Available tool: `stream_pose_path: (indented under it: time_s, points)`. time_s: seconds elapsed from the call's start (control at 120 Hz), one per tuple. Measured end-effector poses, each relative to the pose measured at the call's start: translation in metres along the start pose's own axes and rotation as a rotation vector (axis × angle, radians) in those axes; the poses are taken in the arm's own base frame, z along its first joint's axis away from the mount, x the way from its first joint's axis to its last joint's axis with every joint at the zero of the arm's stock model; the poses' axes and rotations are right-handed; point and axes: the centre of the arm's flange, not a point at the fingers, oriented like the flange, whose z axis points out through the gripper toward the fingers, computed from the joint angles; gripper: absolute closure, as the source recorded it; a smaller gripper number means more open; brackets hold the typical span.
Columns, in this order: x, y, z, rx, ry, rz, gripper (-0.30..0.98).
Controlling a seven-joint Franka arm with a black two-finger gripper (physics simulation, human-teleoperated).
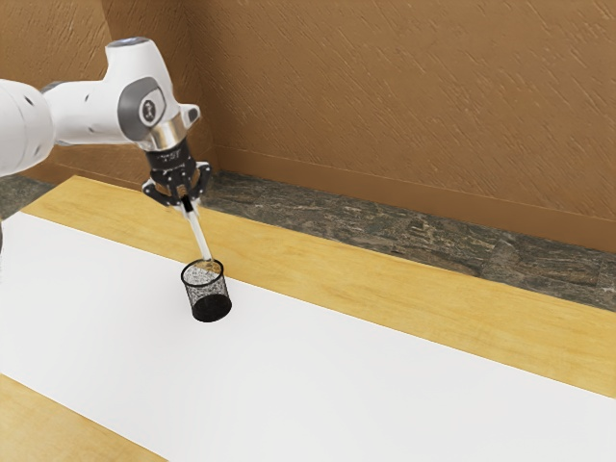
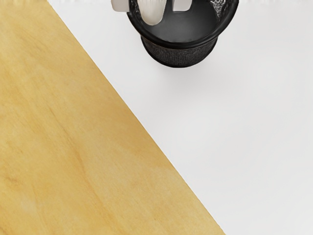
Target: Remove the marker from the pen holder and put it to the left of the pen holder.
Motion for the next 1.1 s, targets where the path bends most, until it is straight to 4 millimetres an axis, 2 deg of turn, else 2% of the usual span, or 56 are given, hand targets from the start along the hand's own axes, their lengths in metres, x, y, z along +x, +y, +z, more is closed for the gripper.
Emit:
stream_pose_path:
  time_s: [0.067, 0.133, 0.217, 0.317, 0.467, 0.575, 0.858, 1.1]
  points:
    - [0.0, -0.003, -0.019, 0.0, 0.003, 0.004, 0.7]
    - [0.006, -0.018, -0.029, 0.026, -0.007, -0.016, 0.71]
    - [0.013, -0.037, -0.034, 0.079, -0.033, -0.037, 0.71]
    - [0.013, -0.054, -0.03, 0.143, -0.082, -0.044, 0.72]
    - [0.009, -0.076, -0.012, 0.223, -0.176, -0.035, 0.72]
    - [0.007, -0.092, 0.011, 0.277, -0.244, -0.029, 0.72]
    - [0.004, -0.108, 0.066, 0.377, -0.358, 0.002, 0.72]
    - [0.004, -0.114, 0.094, 0.416, -0.401, 0.029, 0.72]
